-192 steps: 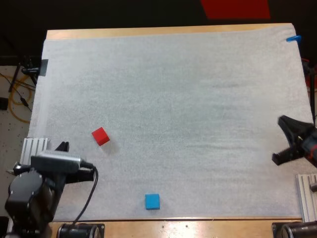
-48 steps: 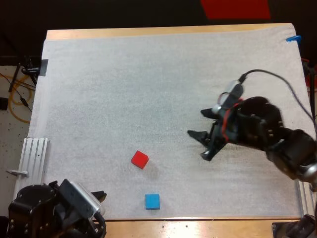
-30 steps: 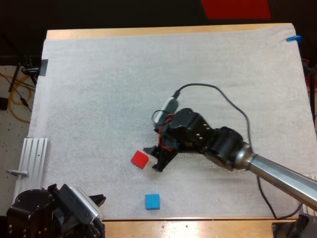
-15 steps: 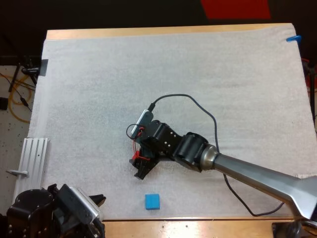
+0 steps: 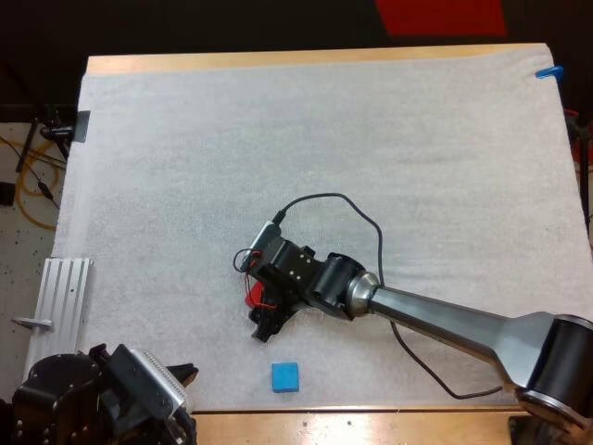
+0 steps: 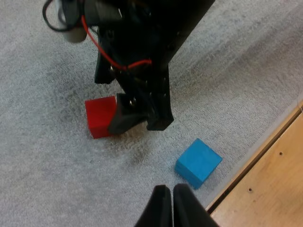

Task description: Stack red cube on blue cube

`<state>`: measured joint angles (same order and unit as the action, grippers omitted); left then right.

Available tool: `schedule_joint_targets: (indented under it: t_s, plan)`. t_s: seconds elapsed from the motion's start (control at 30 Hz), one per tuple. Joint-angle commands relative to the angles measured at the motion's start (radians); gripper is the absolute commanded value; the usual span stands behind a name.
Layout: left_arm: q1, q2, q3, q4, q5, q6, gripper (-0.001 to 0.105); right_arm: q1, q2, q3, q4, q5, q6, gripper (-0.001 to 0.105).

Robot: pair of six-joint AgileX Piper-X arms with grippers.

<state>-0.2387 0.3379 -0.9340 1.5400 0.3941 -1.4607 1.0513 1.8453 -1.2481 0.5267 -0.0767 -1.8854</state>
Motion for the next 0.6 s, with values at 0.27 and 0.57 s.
schedule_joint_targets:
  t_s: [0.27, 0.57]
  plan:
    - [-0.002, -0.002, -0.007, 0.01, 0.031, 0.003, 0.0, 0.002, 0.083, -0.053, -0.015, 0.013, 0.005, 0.07]
    - [-0.002, -0.002, -0.007, 0.01, 0.031, 0.003, 0.0, 0.002, 0.098, -0.058, -0.015, 0.033, 0.043, 0.04]
